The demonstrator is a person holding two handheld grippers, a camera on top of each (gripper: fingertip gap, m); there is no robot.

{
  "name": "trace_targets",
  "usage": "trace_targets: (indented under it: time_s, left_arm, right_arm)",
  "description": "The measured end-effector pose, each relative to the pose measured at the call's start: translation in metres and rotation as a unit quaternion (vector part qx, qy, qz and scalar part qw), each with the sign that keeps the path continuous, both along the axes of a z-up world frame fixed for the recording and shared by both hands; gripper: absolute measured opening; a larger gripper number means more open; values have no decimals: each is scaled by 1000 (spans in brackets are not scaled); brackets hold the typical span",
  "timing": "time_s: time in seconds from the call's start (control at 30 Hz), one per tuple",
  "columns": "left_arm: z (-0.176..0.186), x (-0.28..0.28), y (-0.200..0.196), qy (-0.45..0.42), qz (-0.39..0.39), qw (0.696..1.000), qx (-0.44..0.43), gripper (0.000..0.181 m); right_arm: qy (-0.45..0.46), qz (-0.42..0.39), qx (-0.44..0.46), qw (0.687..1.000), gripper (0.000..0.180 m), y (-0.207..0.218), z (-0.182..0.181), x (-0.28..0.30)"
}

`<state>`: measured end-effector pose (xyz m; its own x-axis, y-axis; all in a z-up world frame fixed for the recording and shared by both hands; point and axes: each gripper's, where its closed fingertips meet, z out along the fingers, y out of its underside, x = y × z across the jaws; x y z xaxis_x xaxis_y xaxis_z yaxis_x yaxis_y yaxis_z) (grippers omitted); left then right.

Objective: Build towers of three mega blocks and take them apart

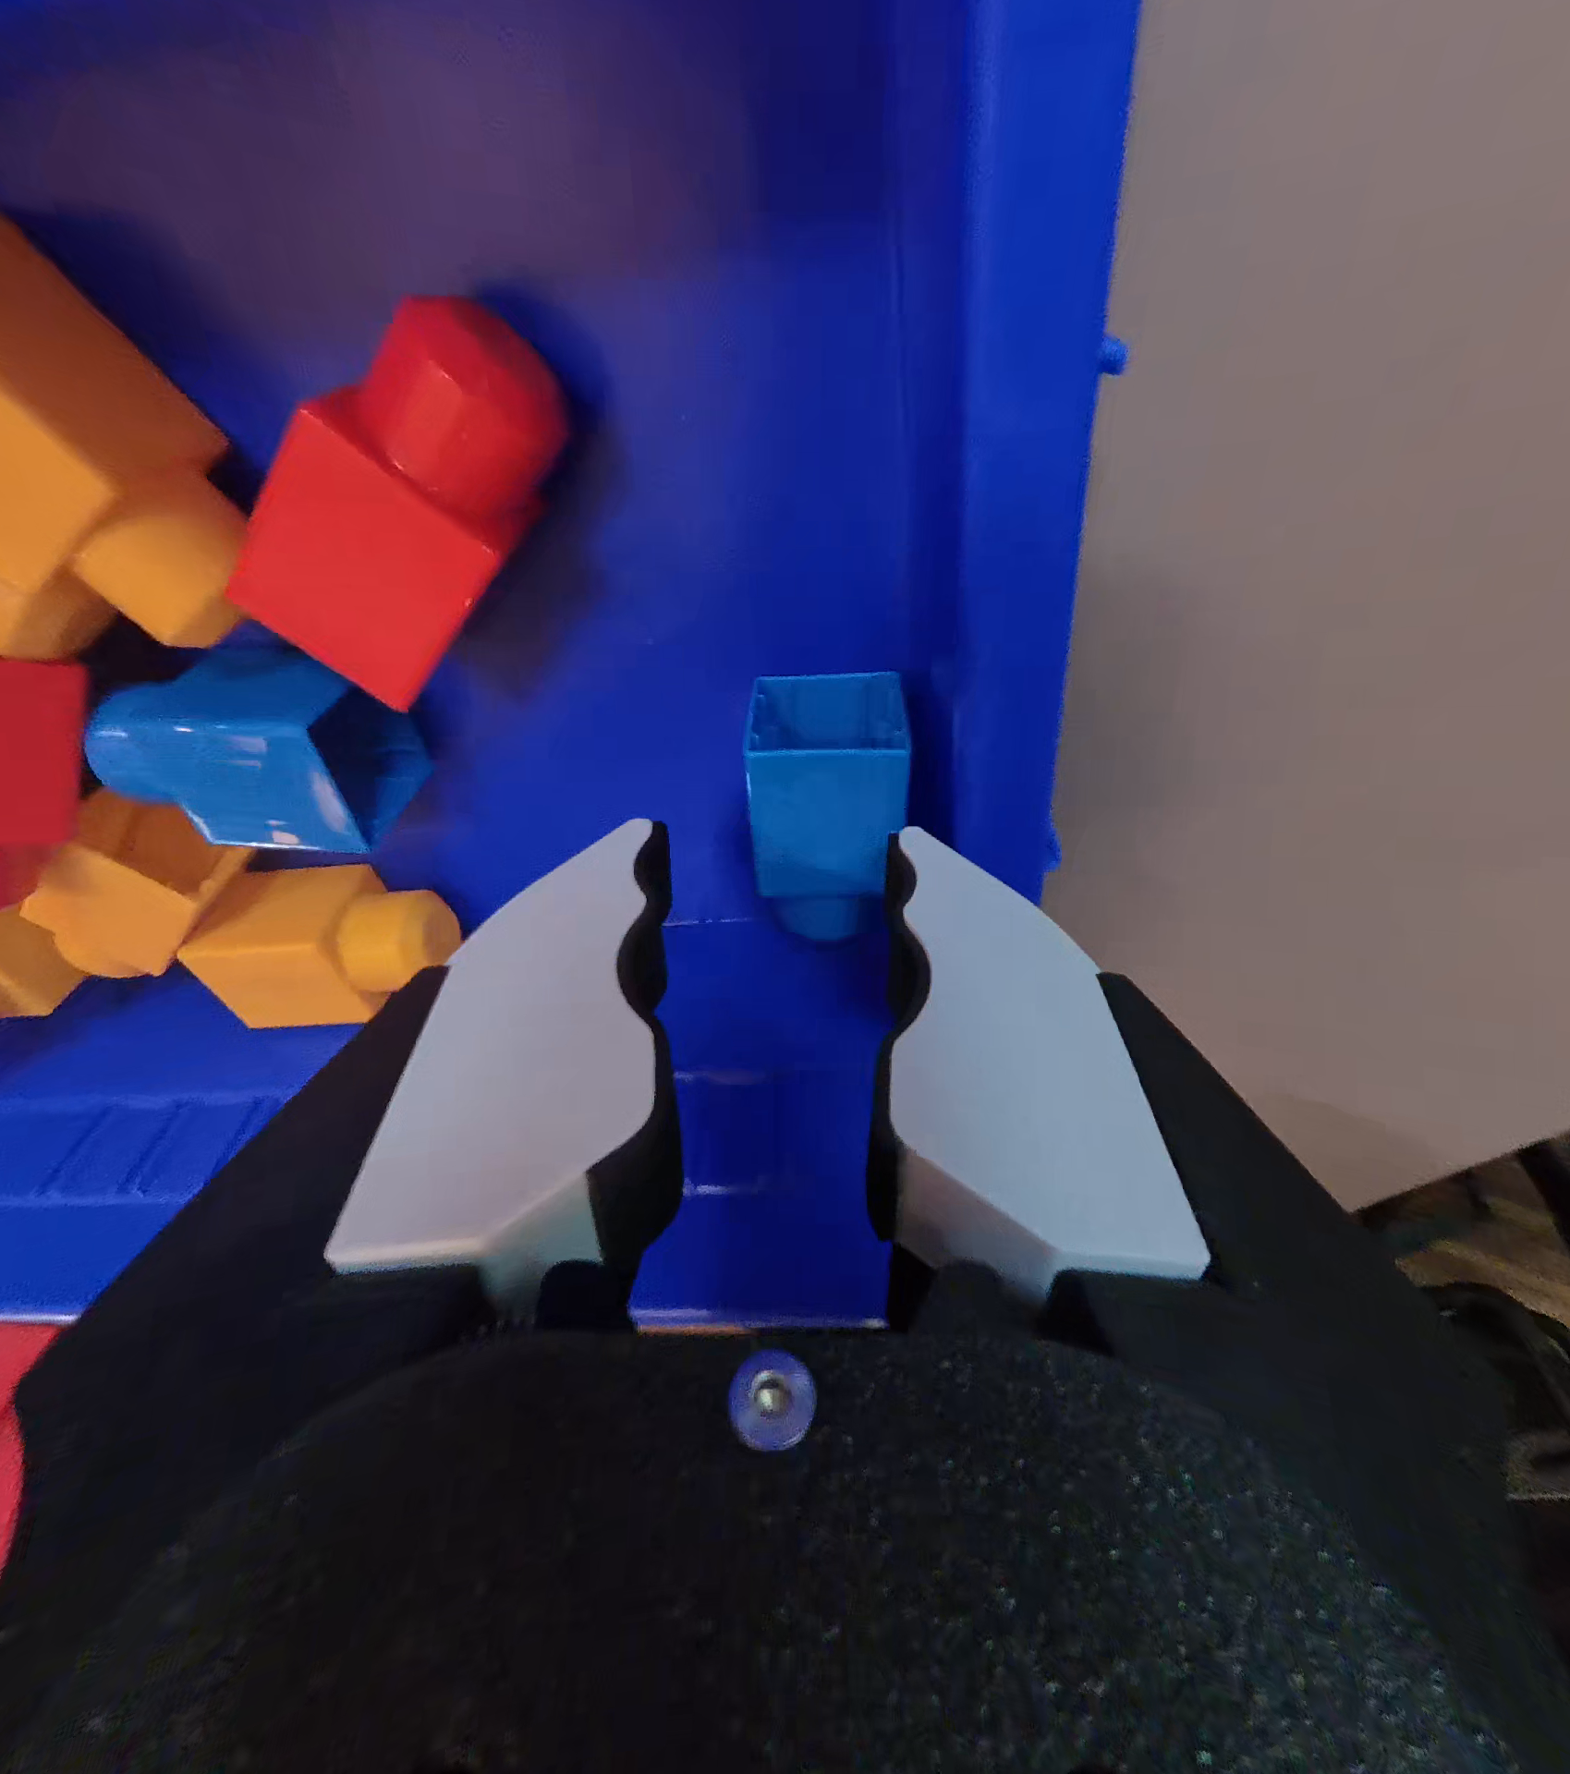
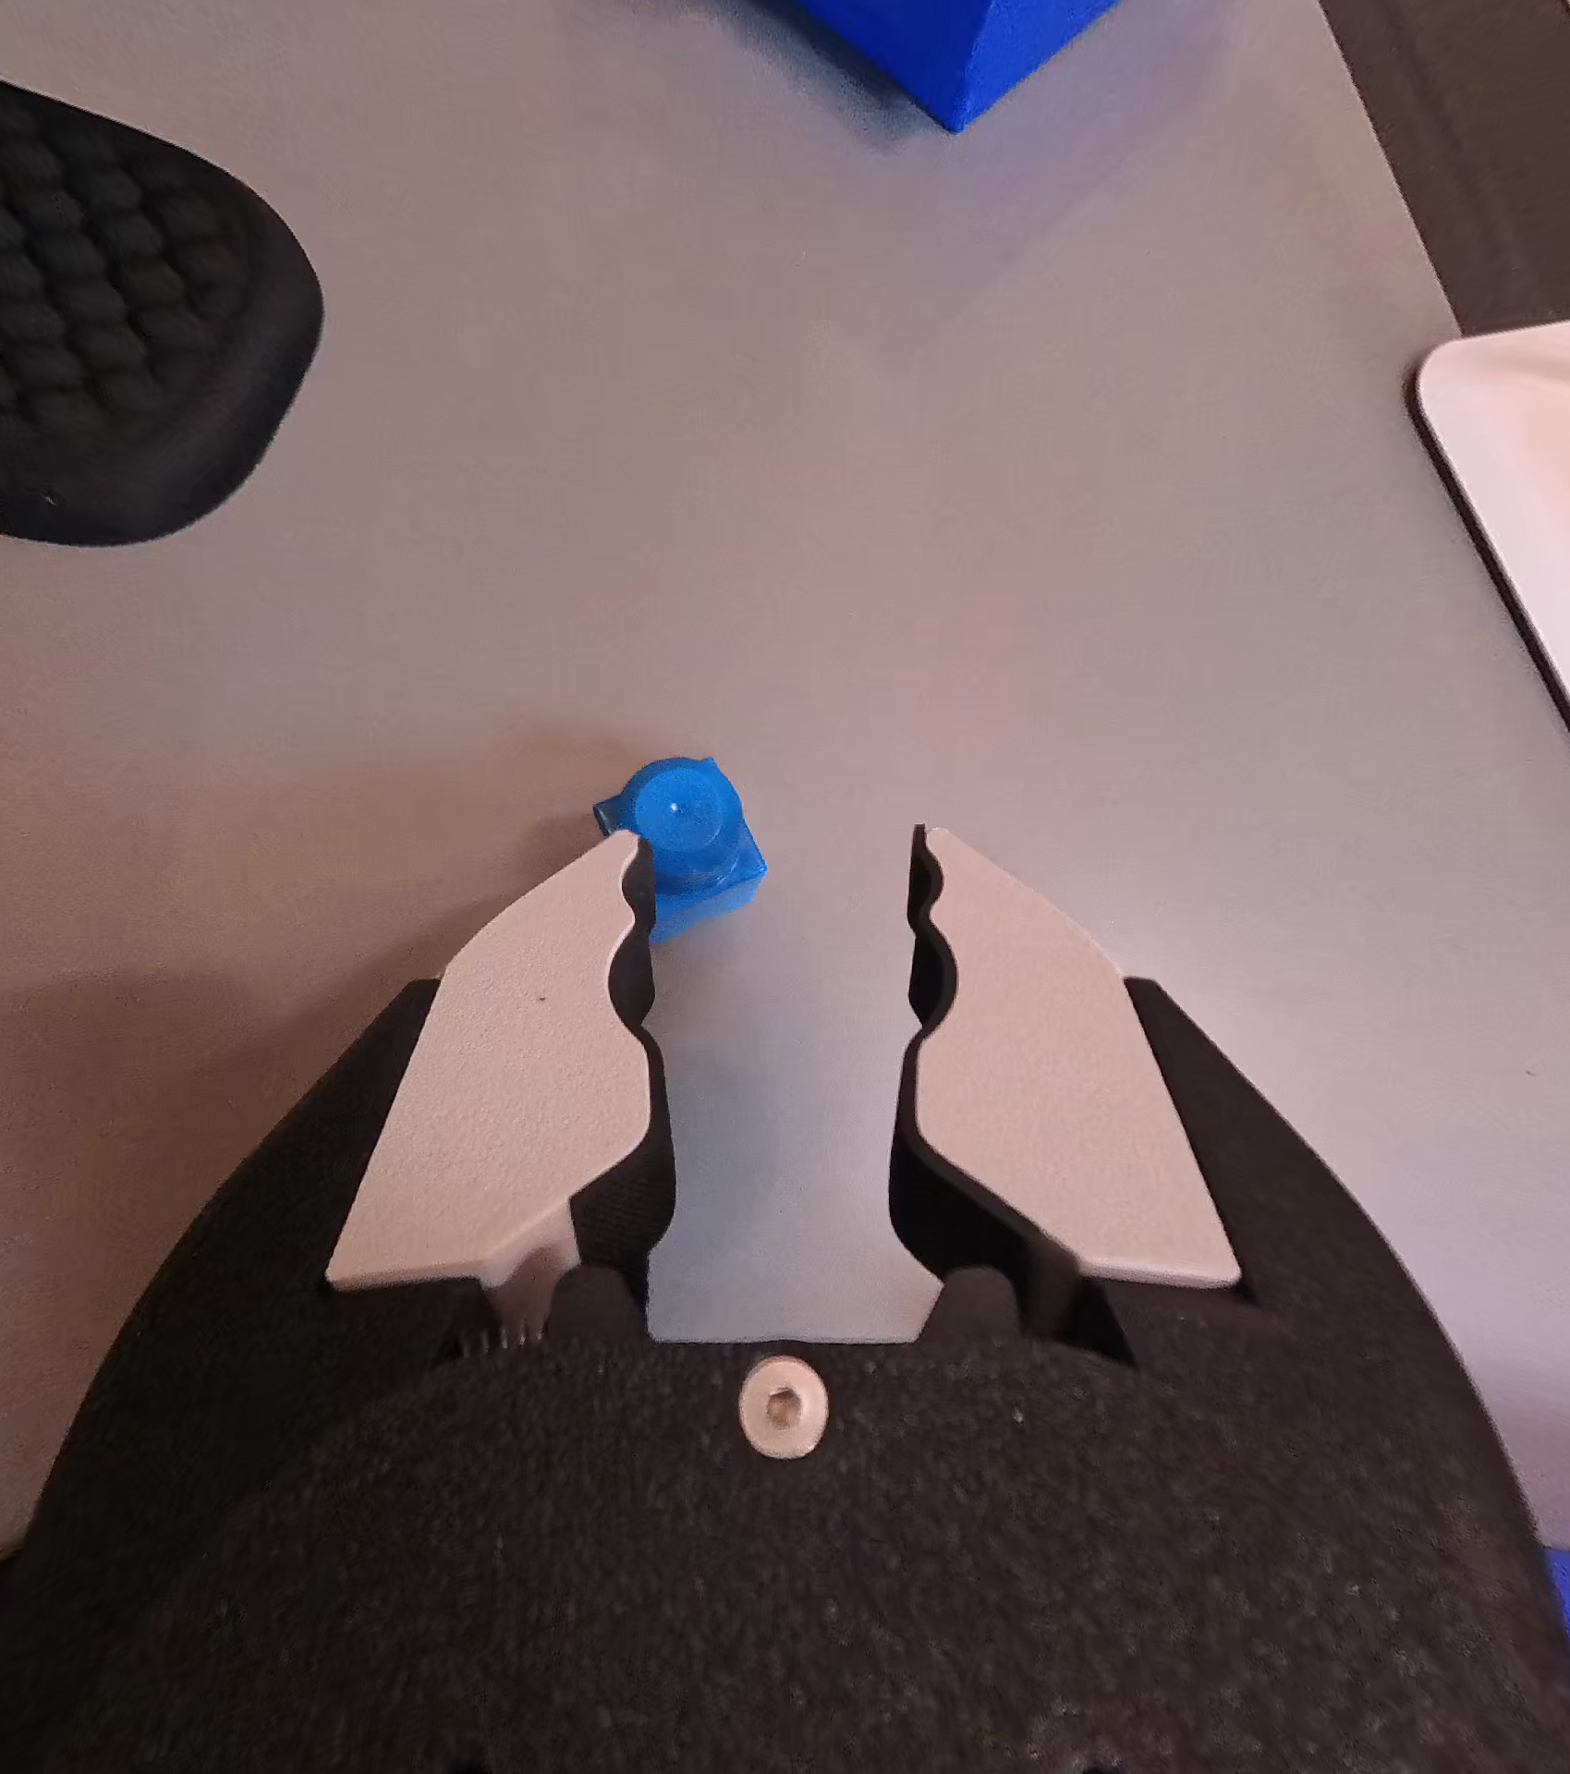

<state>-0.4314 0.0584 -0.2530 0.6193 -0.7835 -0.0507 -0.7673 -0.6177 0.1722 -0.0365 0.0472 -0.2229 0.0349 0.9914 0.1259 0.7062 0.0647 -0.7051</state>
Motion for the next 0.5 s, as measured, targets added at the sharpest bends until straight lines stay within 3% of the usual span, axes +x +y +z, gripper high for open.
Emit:
trace_targets:
  time_s: [0.17, 0.27, 0.33, 0.5]
  left_arm:
    - [-5, 3, 4, -38, 24, 999, -3, 39]
    - [-3, -13, 30, 4, 14, 997, 79, 10]
    - [-1, -23, 40, 34, 0, 993, 116, 11]
    - [13, -10, 60, 14, -33, 982, 186, 25]
  right_arm:
    - [-4, 6, 8, 1000, 51, -3, -2, -2]
    - [-1, 3, 12, 1000, 51, -2, -1, -1]
    - [2, 0, 13, 1000, 50, 0, 0, -1]
    - [10, -4, 10, 1000, 48, 3, 2, -1]
